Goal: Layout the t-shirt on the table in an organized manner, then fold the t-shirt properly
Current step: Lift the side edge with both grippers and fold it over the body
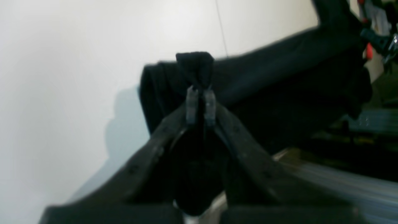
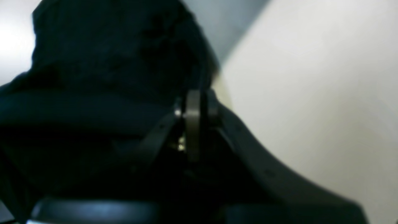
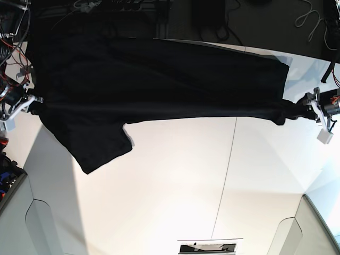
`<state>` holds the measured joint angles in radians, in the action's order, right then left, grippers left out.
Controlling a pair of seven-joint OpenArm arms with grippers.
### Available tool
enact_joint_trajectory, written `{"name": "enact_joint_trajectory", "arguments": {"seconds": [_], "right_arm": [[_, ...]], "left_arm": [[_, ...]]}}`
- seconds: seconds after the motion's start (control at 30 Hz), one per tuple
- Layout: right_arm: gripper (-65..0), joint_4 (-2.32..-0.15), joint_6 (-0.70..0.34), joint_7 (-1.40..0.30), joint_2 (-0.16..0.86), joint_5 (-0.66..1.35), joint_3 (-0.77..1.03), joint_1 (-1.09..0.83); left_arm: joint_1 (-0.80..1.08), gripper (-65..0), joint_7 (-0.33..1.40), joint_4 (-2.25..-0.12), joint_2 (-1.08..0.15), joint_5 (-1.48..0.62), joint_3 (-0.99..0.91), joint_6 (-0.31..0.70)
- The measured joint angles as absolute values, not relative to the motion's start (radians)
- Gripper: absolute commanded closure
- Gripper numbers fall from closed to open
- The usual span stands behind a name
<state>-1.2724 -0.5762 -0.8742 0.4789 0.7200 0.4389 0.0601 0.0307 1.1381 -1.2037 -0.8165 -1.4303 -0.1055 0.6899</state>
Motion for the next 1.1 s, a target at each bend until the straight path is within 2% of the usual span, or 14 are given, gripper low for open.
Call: {"name": "enact_joint_trajectory", "arguments": {"seconds": [0.2,0.23,0.27,0.33,0.37,0.4,0.47,0.6,0.83,0.87,0.9,0.93,1.0,1.1], "right_arm": [[0.0,-1.299,-0.577,-0.842,0.479,0.691,0.474,-0.024],[0.0,-1.299,-0.577,-0.840,0.479,0.689,0.474,-0.031],[-3.1,-1.299,-0.577,-0.837,0.477,0.688,0.474,-0.038],[-26.0,-1.300,-0.580,-0.818,0.474,0.691,0.475,-0.046],[-35.1,-1.303,-0.581,-0.812,0.476,0.691,0.476,-0.047],[-41.2,-1.304,-0.575,-0.799,0.476,0.691,0.476,-0.047],[-44.5,-1.304,-0.572,-0.775,0.476,0.691,0.477,-0.047],[-44.5,-1.304,-0.564,-0.752,0.476,0.688,0.477,-0.047],[-44.1,-1.344,-0.560,-0.776,0.471,0.732,0.495,0.004],[-41.3,-1.372,-0.560,-0.778,0.471,0.744,0.504,0.010],[-34.9,-1.403,-0.560,-0.776,0.471,0.750,0.517,0.013],[-25.6,-1.437,-0.559,-0.775,0.471,0.751,0.527,0.014],[-1.7,-1.501,-0.556,-0.800,0.471,0.751,0.545,0.013],[0.0,-1.571,-0.558,-0.850,0.475,0.752,0.553,0.005]], "left_arm": [[0.056,-0.8,1.133,-1.215,-0.800,-1.407,-0.105,0.690],[0.059,-4.6,1.129,-1.215,-0.801,-1.407,-0.105,0.690],[0.067,-8.8,1.126,-1.215,-0.801,-1.407,-0.105,0.690],[0.073,-15.4,1.126,-1.215,-0.800,-1.400,-0.105,0.690],[0.074,-16.8,1.124,-1.215,-0.801,-1.399,-0.105,0.690],[0.073,-16.9,1.110,-1.215,-0.801,-1.397,-0.105,0.689],[0.071,-16.9,1.065,-1.215,-0.801,-1.362,-0.105,0.689],[0.070,-16.8,1.019,-1.215,-0.784,-1.267,-0.105,0.689],[0.066,-16.8,1.016,-1.215,-0.767,-1.268,-0.105,0.689],[0.066,-16.8,1.016,-1.215,-0.767,-1.268,-0.105,0.689],[0.067,-16.8,1.016,-1.215,-0.767,-1.268,-0.105,0.689],[0.067,-16.8,1.016,-1.215,-0.767,-1.267,-0.105,0.689],[0.066,-16.8,1.016,-1.215,-0.767,-1.269,-0.105,0.689],[0.066,-16.8,1.016,-1.215,-0.767,-1.268,-0.105,0.689]]}}
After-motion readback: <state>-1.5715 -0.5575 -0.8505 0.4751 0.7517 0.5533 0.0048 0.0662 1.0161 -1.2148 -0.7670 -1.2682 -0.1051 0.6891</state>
